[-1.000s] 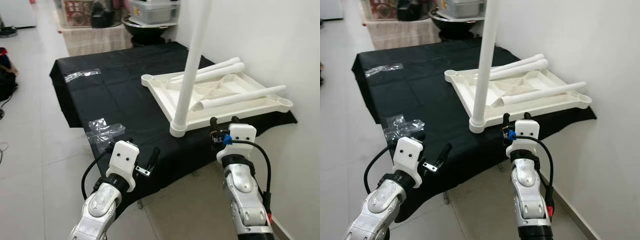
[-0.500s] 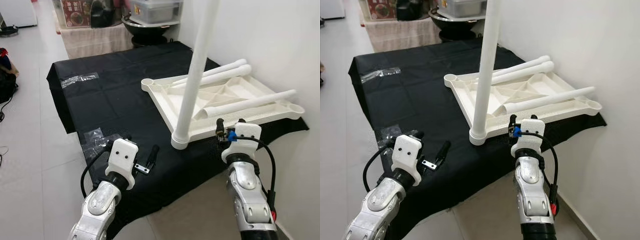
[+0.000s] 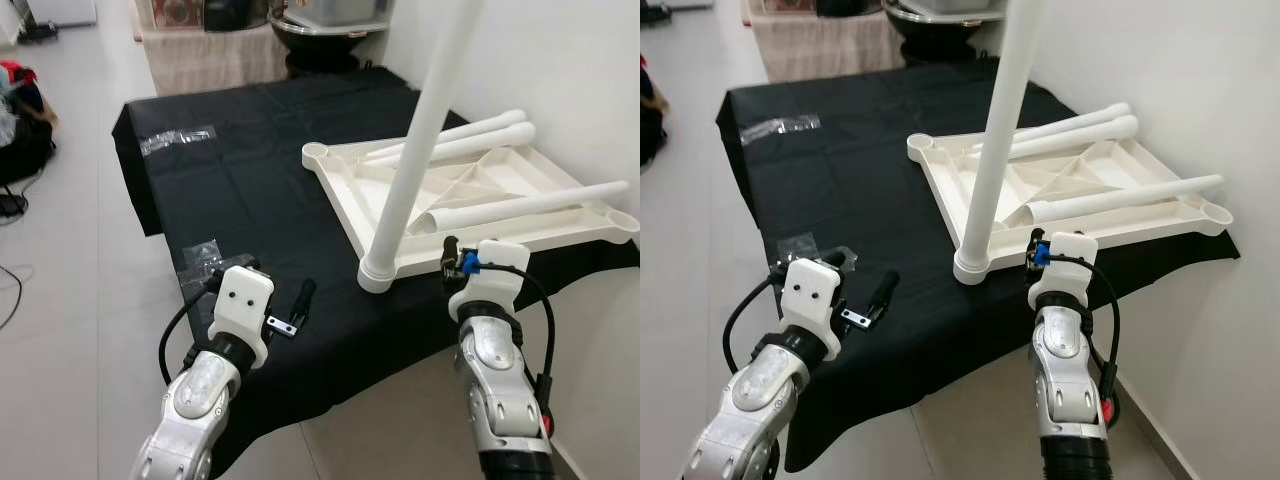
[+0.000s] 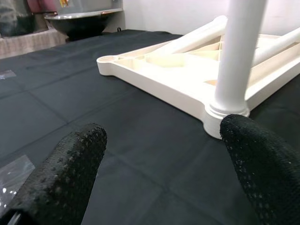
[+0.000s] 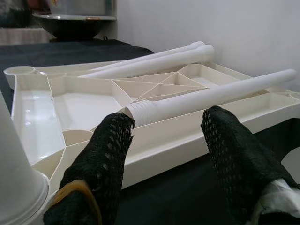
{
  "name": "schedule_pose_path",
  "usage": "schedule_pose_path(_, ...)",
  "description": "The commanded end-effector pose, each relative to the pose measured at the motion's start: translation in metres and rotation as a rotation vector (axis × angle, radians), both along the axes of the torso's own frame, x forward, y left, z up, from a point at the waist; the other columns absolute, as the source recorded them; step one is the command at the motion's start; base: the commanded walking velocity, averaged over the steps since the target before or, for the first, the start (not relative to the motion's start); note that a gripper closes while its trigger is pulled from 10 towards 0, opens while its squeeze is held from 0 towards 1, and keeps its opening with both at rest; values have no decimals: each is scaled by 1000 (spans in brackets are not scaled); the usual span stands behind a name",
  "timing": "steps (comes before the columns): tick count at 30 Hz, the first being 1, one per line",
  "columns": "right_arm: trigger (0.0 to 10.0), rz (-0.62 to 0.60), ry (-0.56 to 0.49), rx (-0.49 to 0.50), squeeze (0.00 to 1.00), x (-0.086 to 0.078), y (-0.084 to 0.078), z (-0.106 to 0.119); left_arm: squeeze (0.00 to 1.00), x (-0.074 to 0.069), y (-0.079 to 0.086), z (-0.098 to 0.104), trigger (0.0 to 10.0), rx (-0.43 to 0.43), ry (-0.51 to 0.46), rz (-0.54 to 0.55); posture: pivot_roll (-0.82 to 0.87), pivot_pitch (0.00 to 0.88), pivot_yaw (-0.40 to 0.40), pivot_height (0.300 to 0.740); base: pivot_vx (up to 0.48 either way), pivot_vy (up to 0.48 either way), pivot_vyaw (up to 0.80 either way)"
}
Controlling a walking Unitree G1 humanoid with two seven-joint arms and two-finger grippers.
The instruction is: Building children table
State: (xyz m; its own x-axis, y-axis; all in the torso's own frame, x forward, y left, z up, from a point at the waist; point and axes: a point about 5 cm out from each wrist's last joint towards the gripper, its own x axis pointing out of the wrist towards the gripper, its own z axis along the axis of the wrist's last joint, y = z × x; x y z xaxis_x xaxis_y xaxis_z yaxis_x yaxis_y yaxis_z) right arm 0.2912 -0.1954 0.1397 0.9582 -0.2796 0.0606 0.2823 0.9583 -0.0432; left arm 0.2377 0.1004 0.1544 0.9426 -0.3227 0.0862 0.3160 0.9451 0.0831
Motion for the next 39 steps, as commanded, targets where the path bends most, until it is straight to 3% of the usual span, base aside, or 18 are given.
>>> schedule_pose_path(1, 10000, 7, 10, 49, 0, 2, -3, -3, 0, 1, 0, -3, 10000, -3, 20, 6, 14, 23, -66, 740, 0, 0, 0)
schedule_pose_path(3, 10000, 29, -1, 73, 0, 7, -7, 0, 0, 1, 0, -2, 10000, -4, 20, 8, 13, 27, -66, 740, 0, 0, 0)
schedule_pose_path(6, 10000, 56, -16, 72, 0, 27, -29, 14, 0, 3, 0, 0, 10000, -2, 15, 14, 17, 37, -69, 740, 0, 0, 0)
schedule_pose_path(9, 10000, 79, -26, 74, 0, 32, -31, 19, 0, 3, 0, 0, 10000, -2, 14, 15, 16, 42, -69, 740, 0, 0, 0)
schedule_pose_path(15, 10000, 277, -10, 126, 0, 45, -30, 26, 0, 2, 0, 1, 10000, 0, 14, 16, 17, 45, -69, 740, 0, 0, 0)
schedule_pose_path(16, 10000, 357, 10, 140, 0, 48, -31, 26, 0, 1, 0, 0, 10000, 0, 16, 16, 16, 54, -69, 740, 0, 0, 0)
schedule_pose_path(19, 10000, 435, 38, 127, 0, 51, -32, 27, 0, 1, 0, 0, 10000, 0, 18, 15, 20, 54, -72, 740, 0, 0, 0)
schedule_pose_path(22, 10000, 570, 135, 79, 0, 57, -45, 26, 0, -2, -1, -1, 10000, 4, 23, 11, 24, 51, -75, 740, 0, 0, 0)
schedule_pose_path(27, 10000, 666, 226, 18, 0, 54, -65, 26, 0, -4, -1, -3, 10000, 7, 29, 6, 27, 45, -75, 740, 0, 0, 0)
schedule_pose_path(29, 10000, 826, 284, 24, 0, 45, -74, 31, 0, -3, 0, -2, 10000, 11, 28, 8, 26, 54, -69, 740, 0, 0, 0)
schedule_pose_path(30, 10000, 826, 284, 24, 0, 45, -74, 31, 0, -3, 0, -2, 10000, 11, 28, 8, 26, 54, -69, 740, 0, 0, 0)
schedule_pose_path(32, 10000, 955, 275, 58, 0, 38, -75, 39, 0, -1, 2, -2, 10000, 13, 24, 12, 25, 55, -67, 740, 0, 0, 0)
schedule_pose_path(36, 10000, 1018, 227, 64, 31, 40, -74, 50, 0, 0, 1, -1, 10000, 15, 21, 11, 29, 52, -68, 740, 0, 0, 0)
schedule_pose_path(37, 10000, 1025, 207, 78, 447, 43, -73, 54, 0, 0, 1, -1, 10000, 14, 21, 10, 29, 53, -67, 740, 0, 0, 0)
schedule_pose_path(38, 10000, 1025, 207, 78, 447, 43, -73, 54, 0, 0, 1, -1, 10000, 14, 21, 10, 29, 53, -67, 740, 0, 0, 0)
schedule_pose_path(39, 10000, 1070, 162, 82, 1000, 51, -63, 62, 0, 0, 0, 0, 10000, 12, 18, 10, 31, 51, -68, 740, 0, 0, 0)
